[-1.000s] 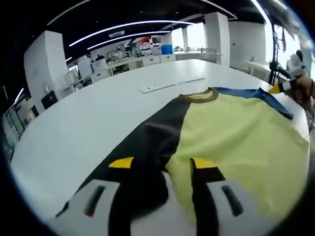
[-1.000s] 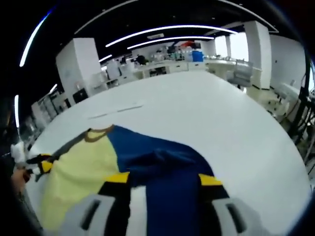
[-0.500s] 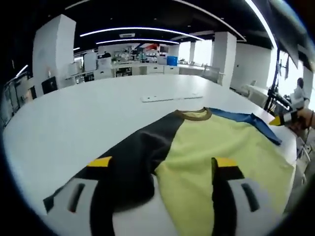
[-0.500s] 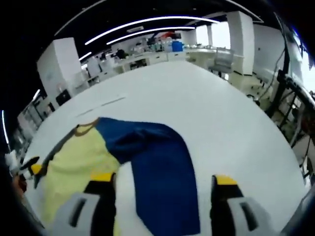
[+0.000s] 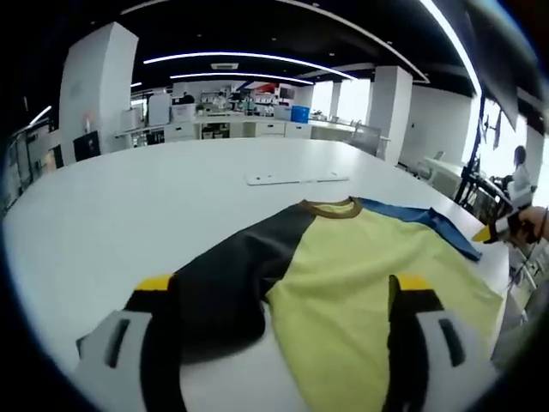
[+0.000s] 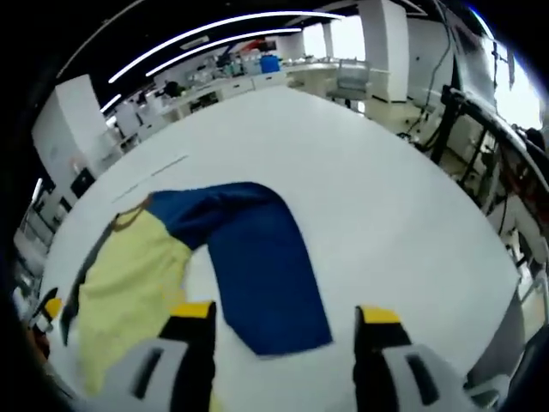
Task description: Fold the garment on the visible template until the final outline fits inside the template.
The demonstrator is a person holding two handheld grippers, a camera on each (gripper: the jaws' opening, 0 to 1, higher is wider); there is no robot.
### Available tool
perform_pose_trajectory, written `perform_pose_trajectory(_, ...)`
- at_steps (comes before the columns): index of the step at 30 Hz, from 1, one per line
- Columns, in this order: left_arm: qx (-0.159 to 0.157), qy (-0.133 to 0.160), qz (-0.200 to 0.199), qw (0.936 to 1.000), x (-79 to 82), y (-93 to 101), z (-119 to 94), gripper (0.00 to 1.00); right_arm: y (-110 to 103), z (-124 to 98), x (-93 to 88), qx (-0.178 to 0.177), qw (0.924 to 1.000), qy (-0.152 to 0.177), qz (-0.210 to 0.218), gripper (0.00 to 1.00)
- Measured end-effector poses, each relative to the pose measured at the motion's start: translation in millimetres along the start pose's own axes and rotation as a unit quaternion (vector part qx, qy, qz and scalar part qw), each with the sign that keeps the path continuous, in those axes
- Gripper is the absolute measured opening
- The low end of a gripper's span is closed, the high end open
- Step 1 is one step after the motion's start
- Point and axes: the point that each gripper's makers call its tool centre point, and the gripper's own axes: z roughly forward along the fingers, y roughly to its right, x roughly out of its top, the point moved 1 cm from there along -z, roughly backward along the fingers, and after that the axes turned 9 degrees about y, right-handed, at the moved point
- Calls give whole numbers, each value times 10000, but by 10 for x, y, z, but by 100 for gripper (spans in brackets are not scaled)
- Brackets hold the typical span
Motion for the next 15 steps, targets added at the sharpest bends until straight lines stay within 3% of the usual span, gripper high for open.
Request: perform_pose_trajectory(15, 77, 7, 116, 9999, 0, -3, -145, 98, -12, -27, -270, -344, 9992, -185, -2, 48)
